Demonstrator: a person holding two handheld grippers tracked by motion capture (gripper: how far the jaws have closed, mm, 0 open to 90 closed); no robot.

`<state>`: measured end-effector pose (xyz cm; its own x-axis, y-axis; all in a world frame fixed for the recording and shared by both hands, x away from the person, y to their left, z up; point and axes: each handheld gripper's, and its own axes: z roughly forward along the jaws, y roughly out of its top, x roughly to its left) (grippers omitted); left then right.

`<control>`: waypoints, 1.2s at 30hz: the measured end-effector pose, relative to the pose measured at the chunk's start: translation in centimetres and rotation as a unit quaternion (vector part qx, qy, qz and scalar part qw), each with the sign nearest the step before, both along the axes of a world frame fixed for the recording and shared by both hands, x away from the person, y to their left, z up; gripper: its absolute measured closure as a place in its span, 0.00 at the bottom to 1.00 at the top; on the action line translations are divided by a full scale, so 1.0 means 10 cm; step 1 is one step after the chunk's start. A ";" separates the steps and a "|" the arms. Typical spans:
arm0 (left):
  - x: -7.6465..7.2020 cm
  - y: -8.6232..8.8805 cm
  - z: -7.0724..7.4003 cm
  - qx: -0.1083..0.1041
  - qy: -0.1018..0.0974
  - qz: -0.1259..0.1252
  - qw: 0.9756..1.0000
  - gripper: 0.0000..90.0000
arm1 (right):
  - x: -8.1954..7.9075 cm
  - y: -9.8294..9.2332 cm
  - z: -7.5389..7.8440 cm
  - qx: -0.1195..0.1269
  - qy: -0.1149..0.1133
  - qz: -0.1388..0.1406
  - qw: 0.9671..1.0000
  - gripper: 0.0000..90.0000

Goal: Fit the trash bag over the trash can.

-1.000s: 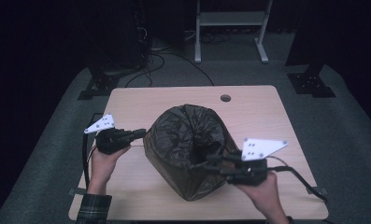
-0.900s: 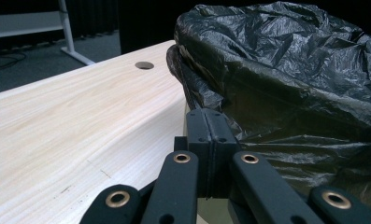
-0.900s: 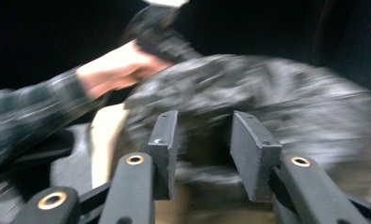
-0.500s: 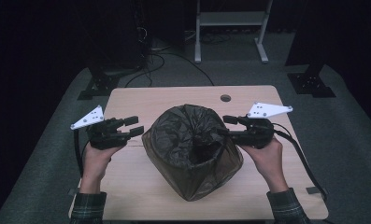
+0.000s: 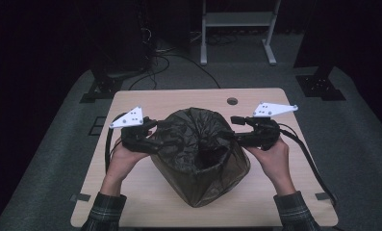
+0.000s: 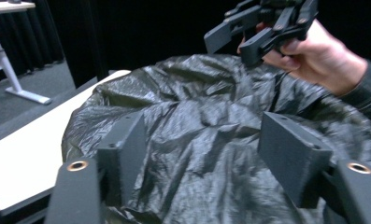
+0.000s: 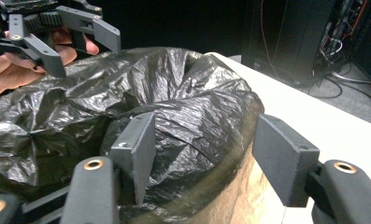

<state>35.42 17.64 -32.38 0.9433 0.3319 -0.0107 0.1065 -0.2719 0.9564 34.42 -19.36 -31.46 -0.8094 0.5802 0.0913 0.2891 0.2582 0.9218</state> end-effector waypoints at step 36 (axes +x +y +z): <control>-0.06 0.69 -0.20 0.001 0.017 0.084 0.996 1.00 | 0.05 -0.26 -0.28 -0.021 0.003 -0.075 0.997 1.00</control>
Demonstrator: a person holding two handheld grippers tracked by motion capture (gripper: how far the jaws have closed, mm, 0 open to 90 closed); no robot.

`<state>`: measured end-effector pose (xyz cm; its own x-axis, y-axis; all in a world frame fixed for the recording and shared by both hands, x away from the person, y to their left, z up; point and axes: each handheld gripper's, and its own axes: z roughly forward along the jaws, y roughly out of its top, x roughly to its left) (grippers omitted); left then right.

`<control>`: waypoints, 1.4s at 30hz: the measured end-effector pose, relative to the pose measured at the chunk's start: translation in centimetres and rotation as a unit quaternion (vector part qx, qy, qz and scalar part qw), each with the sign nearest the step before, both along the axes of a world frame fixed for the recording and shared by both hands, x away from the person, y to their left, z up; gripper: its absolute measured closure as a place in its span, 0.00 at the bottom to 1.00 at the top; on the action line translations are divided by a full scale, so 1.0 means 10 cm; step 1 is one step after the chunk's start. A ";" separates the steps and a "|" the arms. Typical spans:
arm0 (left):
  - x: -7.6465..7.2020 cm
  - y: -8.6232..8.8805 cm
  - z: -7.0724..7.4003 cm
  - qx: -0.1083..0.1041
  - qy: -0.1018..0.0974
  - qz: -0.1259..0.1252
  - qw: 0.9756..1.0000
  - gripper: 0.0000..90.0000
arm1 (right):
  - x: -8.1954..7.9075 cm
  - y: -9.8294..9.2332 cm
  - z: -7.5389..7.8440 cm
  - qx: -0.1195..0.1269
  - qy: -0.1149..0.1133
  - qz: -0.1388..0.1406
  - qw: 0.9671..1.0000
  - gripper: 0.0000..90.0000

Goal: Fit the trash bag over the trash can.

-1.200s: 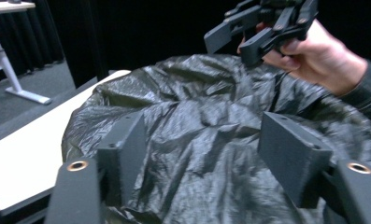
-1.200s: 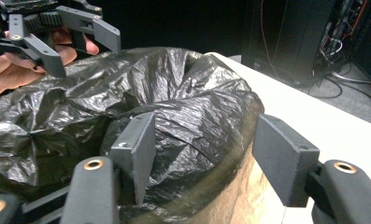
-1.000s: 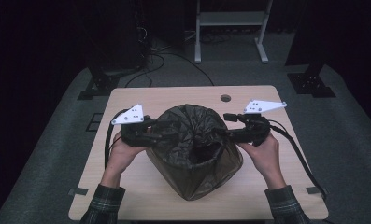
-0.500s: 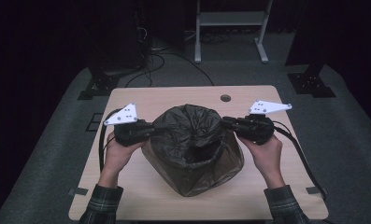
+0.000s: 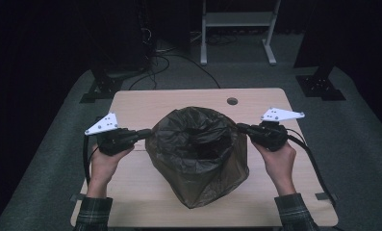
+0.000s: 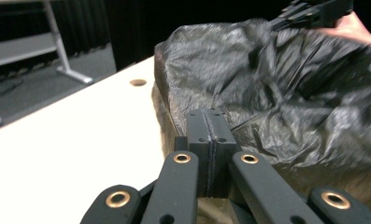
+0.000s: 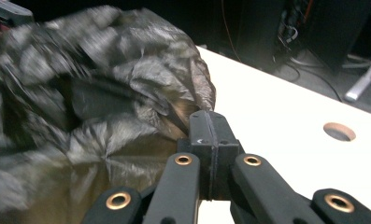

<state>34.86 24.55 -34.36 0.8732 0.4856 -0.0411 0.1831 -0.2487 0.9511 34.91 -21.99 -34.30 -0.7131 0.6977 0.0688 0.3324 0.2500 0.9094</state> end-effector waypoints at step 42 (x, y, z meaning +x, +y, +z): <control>0.13 0.06 -0.27 0.013 0.039 0.003 0.999 1.00 | 0.92 0.31 -0.09 -0.024 0.048 -0.011 0.998 1.00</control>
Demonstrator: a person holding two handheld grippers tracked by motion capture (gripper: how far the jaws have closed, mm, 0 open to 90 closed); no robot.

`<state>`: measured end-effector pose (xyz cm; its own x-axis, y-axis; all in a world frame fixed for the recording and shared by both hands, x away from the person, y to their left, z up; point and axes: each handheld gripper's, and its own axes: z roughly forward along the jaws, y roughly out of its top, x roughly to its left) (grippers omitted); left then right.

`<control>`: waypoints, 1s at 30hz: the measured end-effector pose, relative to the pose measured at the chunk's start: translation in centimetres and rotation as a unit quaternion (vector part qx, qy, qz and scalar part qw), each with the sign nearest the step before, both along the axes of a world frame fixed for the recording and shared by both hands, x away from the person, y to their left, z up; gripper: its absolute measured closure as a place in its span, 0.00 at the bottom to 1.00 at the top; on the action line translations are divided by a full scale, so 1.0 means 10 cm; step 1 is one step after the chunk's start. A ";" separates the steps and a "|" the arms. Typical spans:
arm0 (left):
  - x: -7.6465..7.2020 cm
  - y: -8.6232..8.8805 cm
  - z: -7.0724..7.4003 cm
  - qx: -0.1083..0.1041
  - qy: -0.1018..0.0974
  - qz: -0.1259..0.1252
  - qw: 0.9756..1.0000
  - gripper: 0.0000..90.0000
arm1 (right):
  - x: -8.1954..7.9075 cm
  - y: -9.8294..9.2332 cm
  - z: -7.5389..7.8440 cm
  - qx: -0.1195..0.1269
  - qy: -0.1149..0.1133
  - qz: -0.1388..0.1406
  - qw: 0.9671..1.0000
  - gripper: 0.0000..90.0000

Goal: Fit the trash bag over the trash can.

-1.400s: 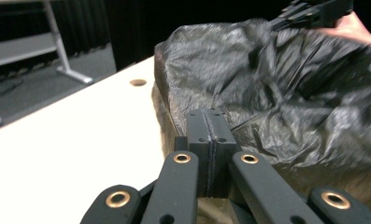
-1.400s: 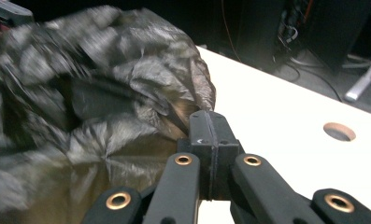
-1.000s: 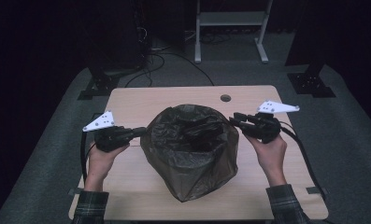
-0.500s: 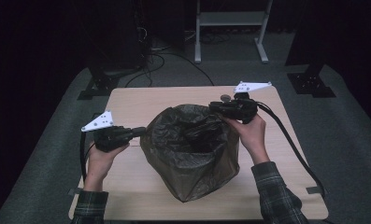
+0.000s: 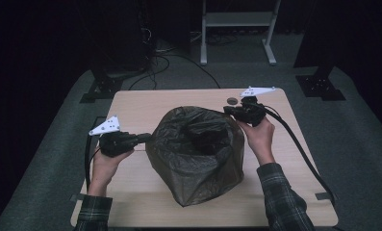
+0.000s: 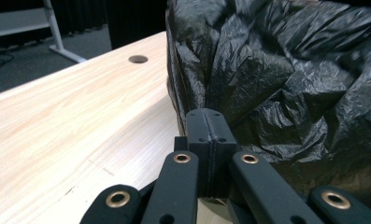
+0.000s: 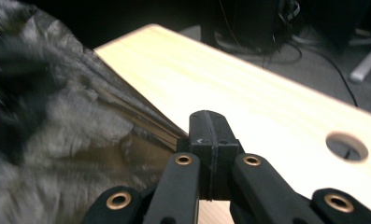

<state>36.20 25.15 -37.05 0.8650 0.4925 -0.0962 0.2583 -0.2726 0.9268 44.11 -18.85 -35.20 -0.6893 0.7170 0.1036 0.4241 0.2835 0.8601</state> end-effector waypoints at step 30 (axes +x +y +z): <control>-0.27 -0.15 0.12 -0.025 -0.033 -0.081 0.996 0.19 | -1.03 -0.16 0.22 0.073 -0.043 0.102 0.991 0.30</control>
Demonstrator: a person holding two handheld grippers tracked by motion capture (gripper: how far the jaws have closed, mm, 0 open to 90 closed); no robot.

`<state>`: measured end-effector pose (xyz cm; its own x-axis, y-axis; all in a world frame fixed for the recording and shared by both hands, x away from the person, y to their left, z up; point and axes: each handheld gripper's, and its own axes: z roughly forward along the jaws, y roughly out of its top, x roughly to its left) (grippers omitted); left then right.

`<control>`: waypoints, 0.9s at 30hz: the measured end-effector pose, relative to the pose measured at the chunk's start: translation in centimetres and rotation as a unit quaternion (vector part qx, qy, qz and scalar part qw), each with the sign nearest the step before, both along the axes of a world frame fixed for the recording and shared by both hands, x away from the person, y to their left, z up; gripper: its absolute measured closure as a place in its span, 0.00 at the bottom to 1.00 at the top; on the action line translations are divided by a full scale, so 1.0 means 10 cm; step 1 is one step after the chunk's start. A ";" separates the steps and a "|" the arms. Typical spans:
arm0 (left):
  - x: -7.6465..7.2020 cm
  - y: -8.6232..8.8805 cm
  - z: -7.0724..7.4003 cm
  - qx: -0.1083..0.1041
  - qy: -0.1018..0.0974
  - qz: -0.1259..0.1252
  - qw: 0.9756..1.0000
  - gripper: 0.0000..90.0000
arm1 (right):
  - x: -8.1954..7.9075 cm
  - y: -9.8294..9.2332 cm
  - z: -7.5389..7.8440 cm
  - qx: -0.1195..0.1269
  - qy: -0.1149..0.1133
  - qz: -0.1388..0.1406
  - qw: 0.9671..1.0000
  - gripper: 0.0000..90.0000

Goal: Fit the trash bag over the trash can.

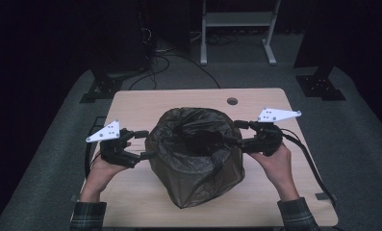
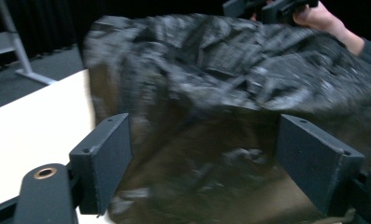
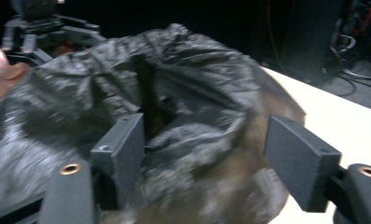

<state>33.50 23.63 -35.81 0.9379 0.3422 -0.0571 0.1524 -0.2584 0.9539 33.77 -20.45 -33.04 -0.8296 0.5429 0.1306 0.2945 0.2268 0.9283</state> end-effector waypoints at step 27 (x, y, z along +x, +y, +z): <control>-0.07 -0.15 -0.23 0.049 0.030 -0.066 0.996 1.00 | -0.41 -0.01 -0.32 -0.048 0.021 0.087 0.995 1.00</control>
<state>32.83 22.15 -38.08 0.9711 0.2226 -0.0863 0.1663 -0.3714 0.9134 29.69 -20.57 -36.25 -0.9072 0.4030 0.1205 0.2803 0.3657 0.8875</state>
